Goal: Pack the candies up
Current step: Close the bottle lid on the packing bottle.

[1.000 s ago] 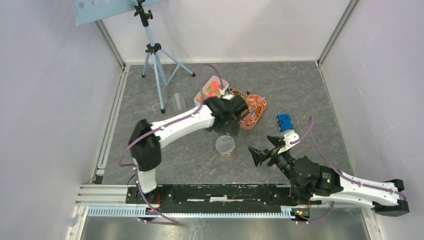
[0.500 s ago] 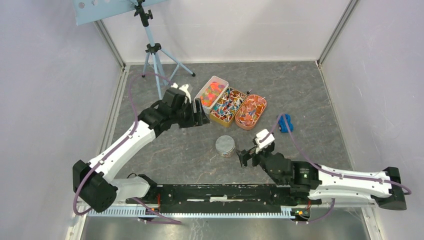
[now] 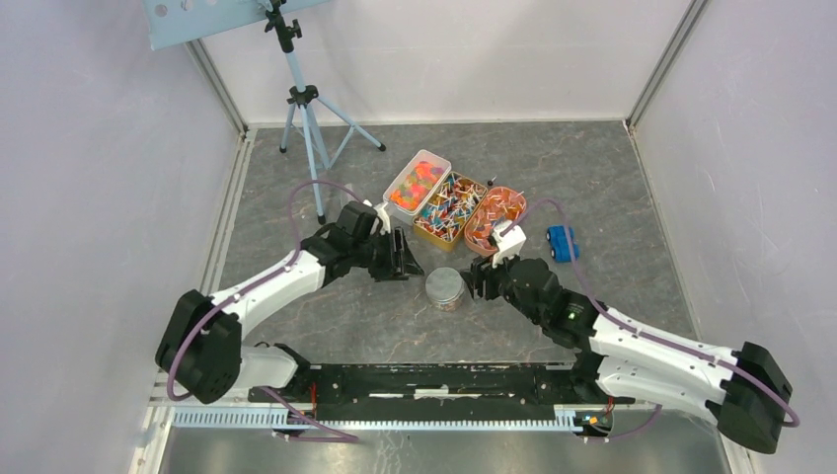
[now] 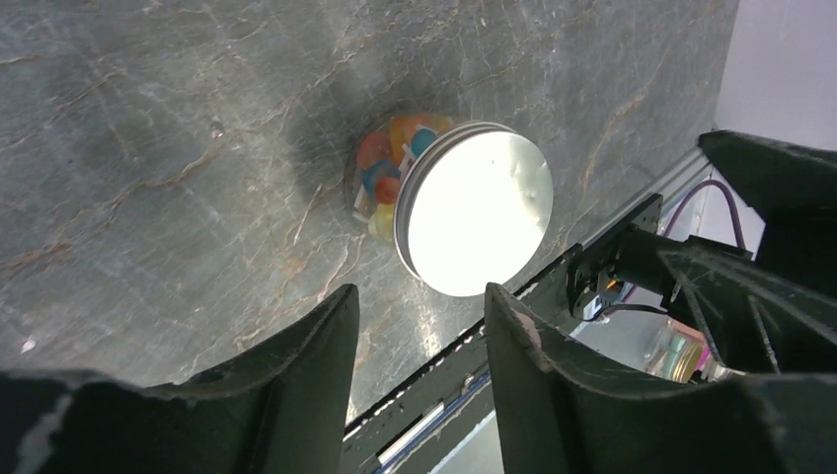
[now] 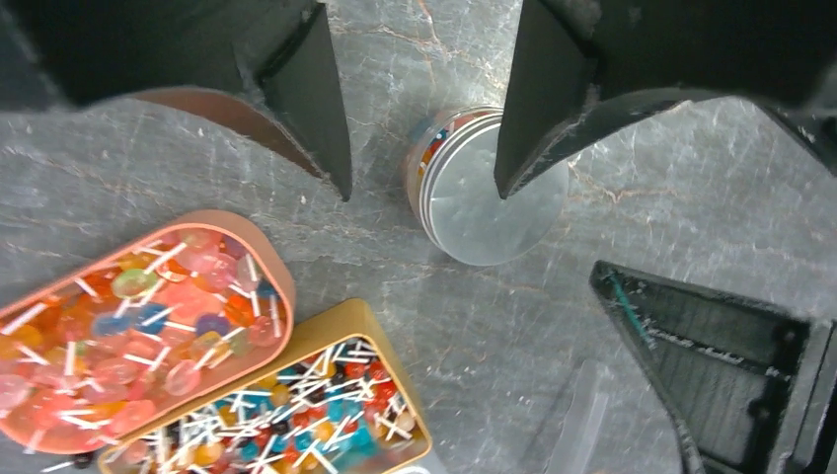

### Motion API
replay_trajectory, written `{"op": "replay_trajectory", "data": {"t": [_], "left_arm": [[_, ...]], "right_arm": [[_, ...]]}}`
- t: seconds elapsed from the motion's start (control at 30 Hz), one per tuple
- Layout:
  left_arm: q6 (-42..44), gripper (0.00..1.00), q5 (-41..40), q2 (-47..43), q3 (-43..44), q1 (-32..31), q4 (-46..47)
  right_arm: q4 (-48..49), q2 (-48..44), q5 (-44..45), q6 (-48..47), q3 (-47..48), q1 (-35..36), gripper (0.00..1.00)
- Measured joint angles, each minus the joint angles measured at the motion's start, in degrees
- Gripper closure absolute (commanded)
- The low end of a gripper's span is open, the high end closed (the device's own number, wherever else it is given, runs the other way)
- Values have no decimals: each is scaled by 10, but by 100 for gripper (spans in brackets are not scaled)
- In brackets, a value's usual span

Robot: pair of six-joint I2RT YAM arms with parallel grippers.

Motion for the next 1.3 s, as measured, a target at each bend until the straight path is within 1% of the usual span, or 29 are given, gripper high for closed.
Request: {"op": "replay_trajectory", "data": {"t": [0.07, 0.1, 0.23, 0.37, 0.5, 0.77, 0.87, 0.97, 1.03, 1.2, 1.23, 1.3], "left_arm": [[-3, 52, 0, 13, -3, -7, 19], [-5, 53, 0, 21, -4, -11, 26], [-8, 55, -2, 47, -5, -24, 52], [-9, 54, -4, 79, -4, -38, 64], [-10, 53, -4, 107, -4, -54, 67], [-10, 54, -4, 118, 10, -69, 81], [-10, 59, -4, 122, 12, -71, 82], [-10, 66, -4, 122, 14, -71, 81], [-10, 68, -4, 124, 17, -72, 81], [-10, 68, -5, 124, 22, -74, 80], [-10, 67, -5, 124, 24, -75, 79], [-10, 60, -6, 124, 27, -76, 75]], "right_arm": [[15, 22, -34, 3, -3, -14, 51], [22, 29, -47, 5, -6, -20, 52], [46, 43, -87, 13, -28, -43, 52], [68, 56, -127, 20, -44, -69, 52], [94, 74, -163, 26, -54, -79, 52], [123, 81, -194, 36, -82, -89, 55], [130, 81, -195, 37, -90, -95, 56], [136, 81, -196, 37, -99, -99, 59], [139, 81, -197, 37, -103, -101, 61], [151, 85, -202, 37, -107, -108, 63], [155, 85, -202, 37, -108, -109, 63], [161, 85, -204, 38, -111, -111, 63]]}}
